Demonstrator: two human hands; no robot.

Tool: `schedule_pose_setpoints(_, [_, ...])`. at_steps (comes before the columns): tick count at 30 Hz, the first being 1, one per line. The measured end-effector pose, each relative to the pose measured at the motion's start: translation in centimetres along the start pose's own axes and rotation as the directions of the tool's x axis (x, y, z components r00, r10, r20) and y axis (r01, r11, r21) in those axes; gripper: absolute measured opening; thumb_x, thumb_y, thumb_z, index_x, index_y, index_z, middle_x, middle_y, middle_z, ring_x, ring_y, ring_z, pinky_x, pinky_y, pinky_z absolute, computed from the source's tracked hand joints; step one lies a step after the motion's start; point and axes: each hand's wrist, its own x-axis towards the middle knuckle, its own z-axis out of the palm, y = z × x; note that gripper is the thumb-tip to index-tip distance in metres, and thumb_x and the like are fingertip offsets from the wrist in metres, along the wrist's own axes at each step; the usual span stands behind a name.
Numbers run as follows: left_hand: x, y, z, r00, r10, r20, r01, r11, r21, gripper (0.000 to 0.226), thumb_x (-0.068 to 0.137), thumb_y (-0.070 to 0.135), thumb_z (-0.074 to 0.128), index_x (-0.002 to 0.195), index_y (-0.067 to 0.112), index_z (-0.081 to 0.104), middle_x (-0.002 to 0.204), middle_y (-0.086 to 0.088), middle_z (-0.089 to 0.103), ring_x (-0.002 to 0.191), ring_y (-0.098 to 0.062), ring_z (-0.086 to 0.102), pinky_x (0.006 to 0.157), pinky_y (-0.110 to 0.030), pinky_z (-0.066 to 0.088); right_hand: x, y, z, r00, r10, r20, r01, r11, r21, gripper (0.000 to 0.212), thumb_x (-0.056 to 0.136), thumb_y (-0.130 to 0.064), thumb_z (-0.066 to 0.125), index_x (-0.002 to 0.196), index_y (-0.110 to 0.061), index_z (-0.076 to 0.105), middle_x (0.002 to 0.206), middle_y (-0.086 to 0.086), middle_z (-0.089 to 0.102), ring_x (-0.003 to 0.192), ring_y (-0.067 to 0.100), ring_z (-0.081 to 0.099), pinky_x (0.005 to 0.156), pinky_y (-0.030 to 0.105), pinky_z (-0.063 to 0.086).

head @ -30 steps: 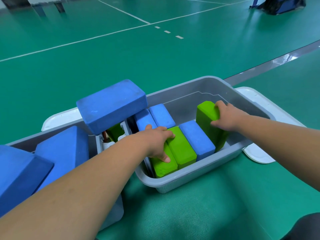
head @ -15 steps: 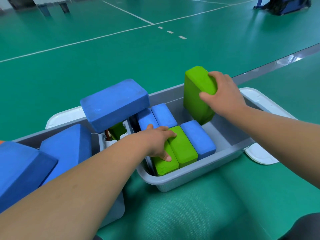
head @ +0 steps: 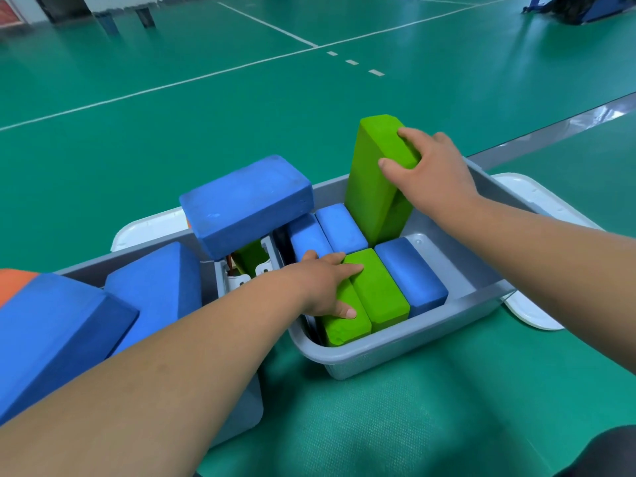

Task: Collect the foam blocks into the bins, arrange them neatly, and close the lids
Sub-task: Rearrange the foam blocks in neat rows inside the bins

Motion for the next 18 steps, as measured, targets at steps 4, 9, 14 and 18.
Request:
schedule_pose_setpoints(4, [-0.2,0.0,0.2,1.0,-0.006,0.008,0.006,1.0,-0.009,0.094,0.092,0.067,0.063,0.163,0.05,0.003,0.173,0.018,-0.008,0.16,-0.033,-0.006,0.125,-0.062,0.019,0.7,-0.8,0.3,1.0,-0.002,0.026,0.004,0.999,-0.044,0.075,0.086,-0.068,0.062,0.151,-0.033,0.051,0.123,0.008,0.054,0.105,0.022,0.055,0.095,0.038,0.046])
schedule_pose_setpoints(9, [-0.2,-0.1,0.4,1.0,-0.001,0.003,0.001,1.0,-0.021,0.095,0.092,0.068,0.062,0.164,0.049,0.004,0.173,0.018,-0.009,0.16,-0.033,-0.006,0.125,-0.062,0.019,2.1,-0.5,0.7,0.976,0.042,0.214,-0.015,0.992,-0.125,0.075,0.092,-0.064,0.062,0.154,-0.024,0.05,0.147,0.009,0.06,0.131,0.029,0.058,0.104,0.037,0.046])
schedule_pose_setpoints(14, [0.1,-0.6,0.8,1.0,0.018,-0.026,-0.019,0.999,-0.041,0.094,0.091,0.068,0.064,0.163,0.049,0.006,0.173,0.018,-0.006,0.16,-0.033,-0.005,0.126,-0.06,0.018,0.5,1.1,3.2,0.852,0.075,0.518,0.078,0.96,-0.268,0.063,0.105,-0.057,0.046,0.159,-0.026,0.042,0.15,0.014,0.057,0.135,0.034,0.055,0.108,0.035,0.042])
schedule_pose_setpoints(18, [0.5,-0.9,1.0,0.998,0.041,-0.05,-0.044,0.998,-0.055,0.094,0.09,0.068,0.065,0.163,0.049,0.009,0.173,0.016,-0.004,0.16,-0.032,-0.003,0.127,-0.057,0.017,-1.1,3.5,5.4,0.788,0.11,0.606,0.148,0.921,-0.36,0.059,0.111,-0.046,0.035,0.165,-0.024,0.026,0.156,0.017,0.048,0.141,0.038,0.046,0.109,0.043,0.042])
